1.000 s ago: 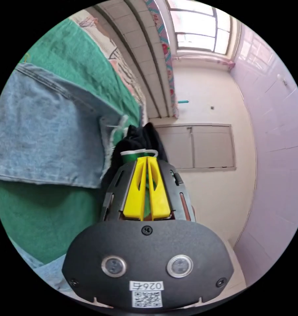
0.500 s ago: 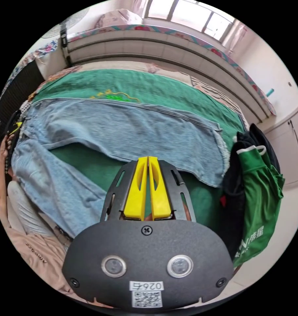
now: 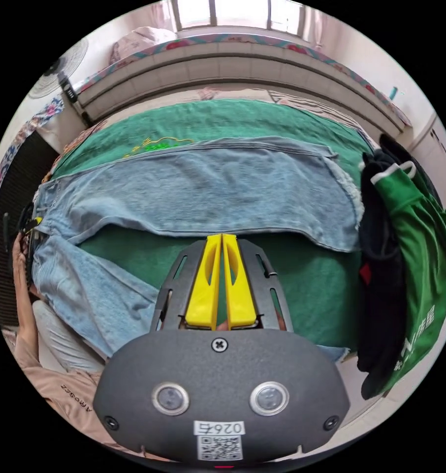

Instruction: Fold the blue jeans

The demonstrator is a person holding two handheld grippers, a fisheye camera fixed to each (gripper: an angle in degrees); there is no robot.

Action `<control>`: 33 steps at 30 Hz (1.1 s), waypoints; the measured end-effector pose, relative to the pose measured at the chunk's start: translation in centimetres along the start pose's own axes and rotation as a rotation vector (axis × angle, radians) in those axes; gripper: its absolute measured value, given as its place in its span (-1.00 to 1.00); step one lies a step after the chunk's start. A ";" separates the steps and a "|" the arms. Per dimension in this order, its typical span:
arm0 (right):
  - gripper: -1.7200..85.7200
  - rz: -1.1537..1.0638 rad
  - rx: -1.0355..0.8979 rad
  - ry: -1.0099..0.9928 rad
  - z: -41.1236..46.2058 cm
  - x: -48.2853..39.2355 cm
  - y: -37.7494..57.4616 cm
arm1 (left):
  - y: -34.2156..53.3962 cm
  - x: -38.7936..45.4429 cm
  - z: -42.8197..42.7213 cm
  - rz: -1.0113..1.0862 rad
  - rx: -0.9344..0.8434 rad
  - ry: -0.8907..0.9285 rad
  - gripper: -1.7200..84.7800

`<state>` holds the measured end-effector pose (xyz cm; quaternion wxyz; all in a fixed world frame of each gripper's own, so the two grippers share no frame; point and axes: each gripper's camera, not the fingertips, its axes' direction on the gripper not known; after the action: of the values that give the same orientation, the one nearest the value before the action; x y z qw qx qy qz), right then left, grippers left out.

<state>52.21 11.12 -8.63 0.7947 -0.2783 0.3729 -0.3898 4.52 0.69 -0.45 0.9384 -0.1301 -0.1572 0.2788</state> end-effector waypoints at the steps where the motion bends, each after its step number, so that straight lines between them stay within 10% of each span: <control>1: -0.98 0.013 0.004 -0.003 -0.4 0.7 0.0 | 0.0 -0.4 -1.0 -0.007 0.021 0.028 -0.89; 14: -0.98 0.087 0.056 0.023 -5.2 3.5 0.0 | -0.4 3.0 -2.7 -0.043 0.002 -0.420 -0.97; 26: -0.98 -0.285 0.104 0.064 -6.8 -12.5 2.2 | -0.8 9.3 -2.8 0.329 0.064 0.446 -0.98; 33: -0.99 -0.315 0.139 -0.054 -6.8 -18.9 2.1 | -0.6 18.3 6.2 0.584 -0.444 0.297 -0.98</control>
<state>39.71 26.85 -6.95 0.7509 -0.2882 0.2753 -0.5266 17.11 11.51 9.48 0.7812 -0.4081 -0.0324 0.4714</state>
